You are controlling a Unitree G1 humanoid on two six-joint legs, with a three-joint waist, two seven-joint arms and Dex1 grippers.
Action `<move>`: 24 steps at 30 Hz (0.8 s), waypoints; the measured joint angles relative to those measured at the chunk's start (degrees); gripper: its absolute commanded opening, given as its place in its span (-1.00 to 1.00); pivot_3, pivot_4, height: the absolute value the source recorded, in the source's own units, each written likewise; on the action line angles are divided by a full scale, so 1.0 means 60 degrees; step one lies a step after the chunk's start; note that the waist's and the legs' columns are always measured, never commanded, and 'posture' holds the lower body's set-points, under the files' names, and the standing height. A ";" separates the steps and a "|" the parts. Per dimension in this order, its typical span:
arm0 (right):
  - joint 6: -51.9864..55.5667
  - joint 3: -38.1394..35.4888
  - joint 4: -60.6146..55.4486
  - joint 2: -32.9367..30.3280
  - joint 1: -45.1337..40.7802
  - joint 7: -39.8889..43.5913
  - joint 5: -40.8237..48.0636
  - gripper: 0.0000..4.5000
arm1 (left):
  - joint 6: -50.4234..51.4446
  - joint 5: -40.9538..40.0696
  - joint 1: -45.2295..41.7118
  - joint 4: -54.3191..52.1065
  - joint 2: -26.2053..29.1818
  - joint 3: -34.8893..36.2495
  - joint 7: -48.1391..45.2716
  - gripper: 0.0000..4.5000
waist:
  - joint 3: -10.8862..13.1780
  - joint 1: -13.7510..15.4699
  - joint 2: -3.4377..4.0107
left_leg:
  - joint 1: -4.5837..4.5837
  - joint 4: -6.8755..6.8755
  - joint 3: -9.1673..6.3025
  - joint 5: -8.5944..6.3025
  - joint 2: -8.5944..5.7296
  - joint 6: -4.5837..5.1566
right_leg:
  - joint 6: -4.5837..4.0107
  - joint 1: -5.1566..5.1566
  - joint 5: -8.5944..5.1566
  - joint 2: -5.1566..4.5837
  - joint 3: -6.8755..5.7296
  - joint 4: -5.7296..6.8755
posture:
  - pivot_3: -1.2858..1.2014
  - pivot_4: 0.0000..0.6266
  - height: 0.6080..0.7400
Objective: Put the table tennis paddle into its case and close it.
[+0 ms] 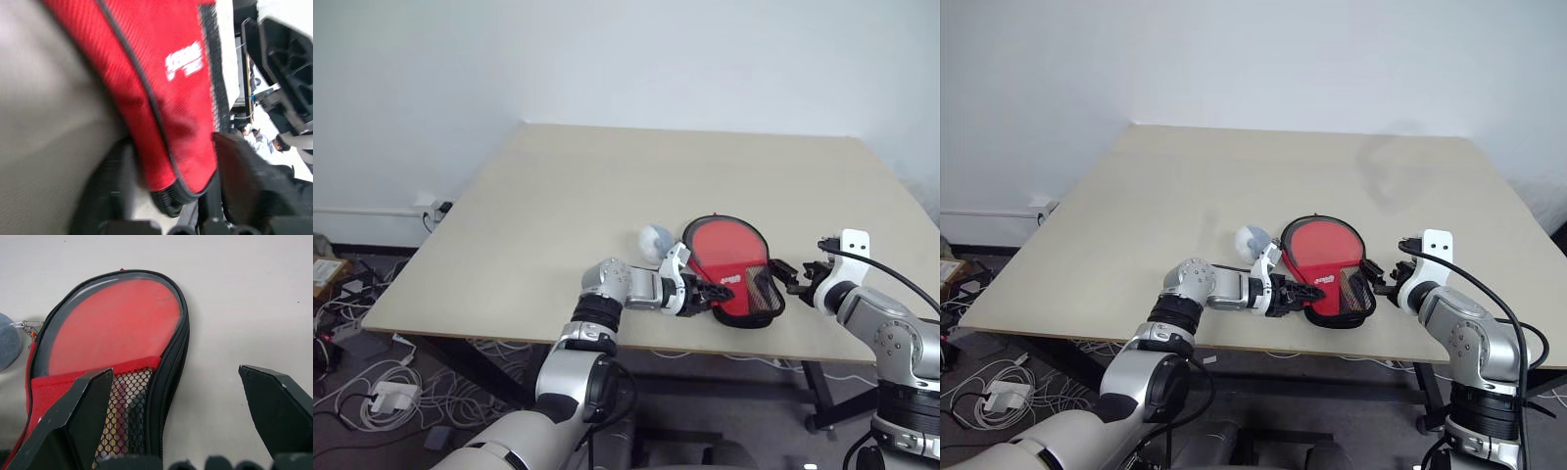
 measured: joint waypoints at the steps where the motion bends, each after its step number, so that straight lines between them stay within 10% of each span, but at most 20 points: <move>1: -0.0002 -0.0034 0.0000 0.0027 0.0000 -0.0015 0.0000 0.99 | -0.0023 0.0008 0.0001 0.0053 0.0000 -0.0078 -0.0011 -0.54 | 0.0000 -0.0007 0.0000 | 0.0000 0.0000 0.0000 0.0000 0.0000 0.0000 | 0.0000 -0.0001 0.0000 0.0003 0.0000 0.0000 | 0.03 -1.00 0.61; 4: -0.0008 -0.0142 0.0000 0.0052 0.0000 -0.0027 0.0000 0.99 | -0.0221 0.0010 0.0001 0.0058 0.0000 -0.0339 -0.0189 -0.98 | 0.0001 -0.0017 0.0000 | -0.0002 0.0000 0.0002 0.0000 0.0000 -0.0001 | 0.0000 -0.0002 0.0000 0.0004 0.0000 0.0000 | 0.03 -1.00 0.61; 24: -0.0473 0.0061 -0.0112 -0.0063 0.0133 -0.0084 -0.0049 0.99 | 0.2738 -0.0042 0.0184 -0.2020 0.0003 -0.2134 -0.0583 -0.98 | 0.0001 -0.0142 0.0003 | -0.0009 -0.0001 -0.0005 0.0016 0.0012 0.0023 | 0.0001 -0.0007 -0.0001 0.0009 0.0000 0.0001 | 0.03 -1.00 0.61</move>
